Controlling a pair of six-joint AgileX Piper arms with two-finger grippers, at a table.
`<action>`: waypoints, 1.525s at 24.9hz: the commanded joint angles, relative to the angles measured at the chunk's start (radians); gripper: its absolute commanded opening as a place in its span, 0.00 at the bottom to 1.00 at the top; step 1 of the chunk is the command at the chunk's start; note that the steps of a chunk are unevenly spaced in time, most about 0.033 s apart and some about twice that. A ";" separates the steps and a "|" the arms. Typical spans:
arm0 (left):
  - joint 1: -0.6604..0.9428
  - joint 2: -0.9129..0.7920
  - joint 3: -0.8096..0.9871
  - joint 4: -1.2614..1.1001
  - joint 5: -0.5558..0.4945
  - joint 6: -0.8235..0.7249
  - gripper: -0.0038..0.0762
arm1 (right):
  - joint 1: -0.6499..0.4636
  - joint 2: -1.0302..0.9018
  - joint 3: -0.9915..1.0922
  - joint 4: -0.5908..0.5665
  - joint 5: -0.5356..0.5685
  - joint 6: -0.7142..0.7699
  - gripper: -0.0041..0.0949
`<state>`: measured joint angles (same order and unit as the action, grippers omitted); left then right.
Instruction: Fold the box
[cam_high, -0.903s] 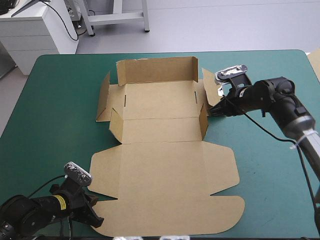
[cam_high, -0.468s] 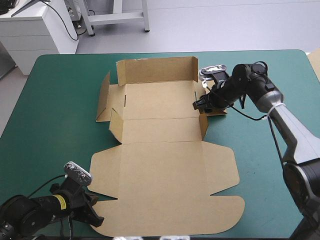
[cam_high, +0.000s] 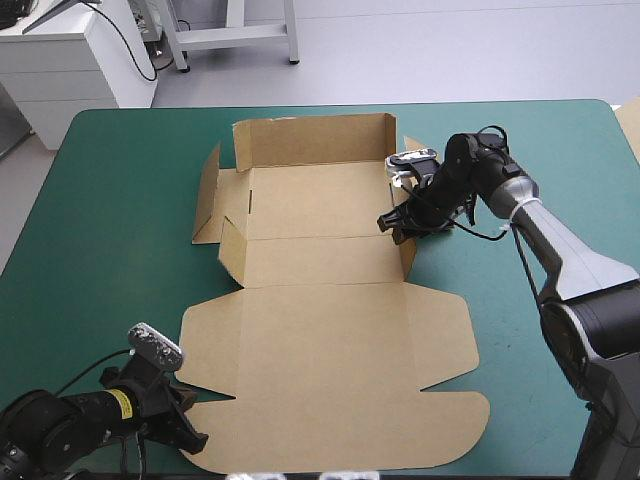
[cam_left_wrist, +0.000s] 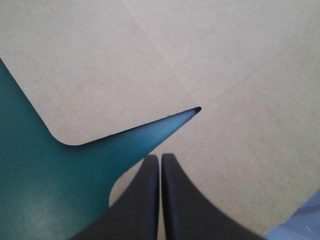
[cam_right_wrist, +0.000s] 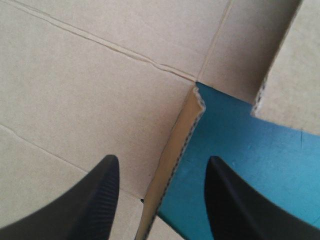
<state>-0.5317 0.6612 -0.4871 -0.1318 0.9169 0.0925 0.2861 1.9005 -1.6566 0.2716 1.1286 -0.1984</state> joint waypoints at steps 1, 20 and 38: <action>-0.007 0.001 -0.028 -0.014 -0.040 -0.002 0.04 | 0.002 -0.055 -0.034 0.000 -0.006 -0.011 0.33; -0.007 0.001 -0.028 -0.021 -0.001 -0.002 0.04 | 0.002 -0.055 -0.176 -0.074 -0.050 -0.374 0.02; -0.007 0.001 -0.028 -0.021 -0.005 -0.002 0.04 | 0.134 -0.055 -0.242 0.078 -0.143 -0.804 0.02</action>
<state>-0.5317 0.6612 -0.4871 -0.1318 0.9460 0.0925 0.3784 1.9009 -1.8636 0.3181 1.0719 -0.9774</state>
